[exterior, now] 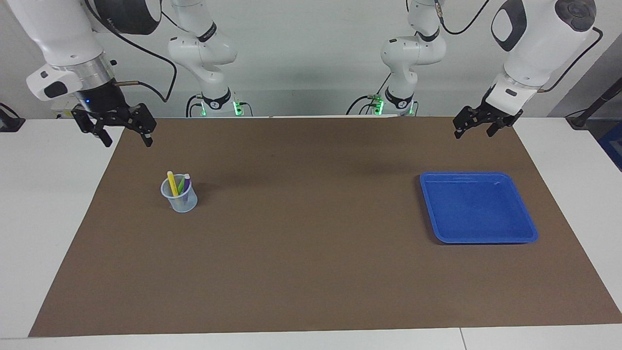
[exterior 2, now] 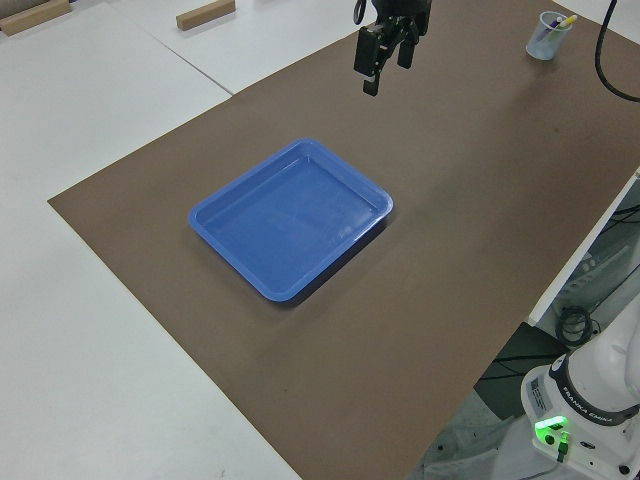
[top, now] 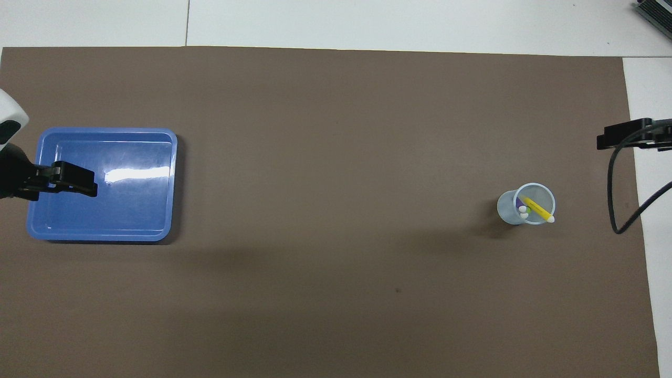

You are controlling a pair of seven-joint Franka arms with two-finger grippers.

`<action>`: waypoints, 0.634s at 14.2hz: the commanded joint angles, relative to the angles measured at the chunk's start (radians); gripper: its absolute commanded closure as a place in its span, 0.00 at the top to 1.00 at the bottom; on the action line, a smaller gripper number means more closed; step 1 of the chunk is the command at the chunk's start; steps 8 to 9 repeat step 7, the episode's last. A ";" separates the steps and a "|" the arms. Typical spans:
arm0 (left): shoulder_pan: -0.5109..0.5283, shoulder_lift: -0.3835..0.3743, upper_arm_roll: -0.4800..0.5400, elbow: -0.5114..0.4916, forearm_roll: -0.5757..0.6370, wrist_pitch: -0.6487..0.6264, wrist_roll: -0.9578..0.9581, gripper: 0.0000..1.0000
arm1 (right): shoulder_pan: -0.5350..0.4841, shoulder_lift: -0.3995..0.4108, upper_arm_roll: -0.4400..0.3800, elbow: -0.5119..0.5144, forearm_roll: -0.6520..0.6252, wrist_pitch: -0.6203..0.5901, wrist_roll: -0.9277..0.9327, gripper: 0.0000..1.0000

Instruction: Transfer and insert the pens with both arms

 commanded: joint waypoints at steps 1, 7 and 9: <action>0.005 -0.017 -0.002 -0.017 0.000 0.001 -0.011 1.00 | -0.011 0.017 0.007 0.031 -0.010 -0.024 0.014 1.00; 0.005 -0.017 0.000 -0.017 0.000 -0.008 -0.011 1.00 | -0.011 0.017 0.009 0.031 -0.008 -0.026 0.016 1.00; 0.005 -0.017 0.000 -0.017 0.000 -0.008 -0.011 1.00 | -0.011 0.017 0.009 0.031 -0.008 -0.026 0.016 1.00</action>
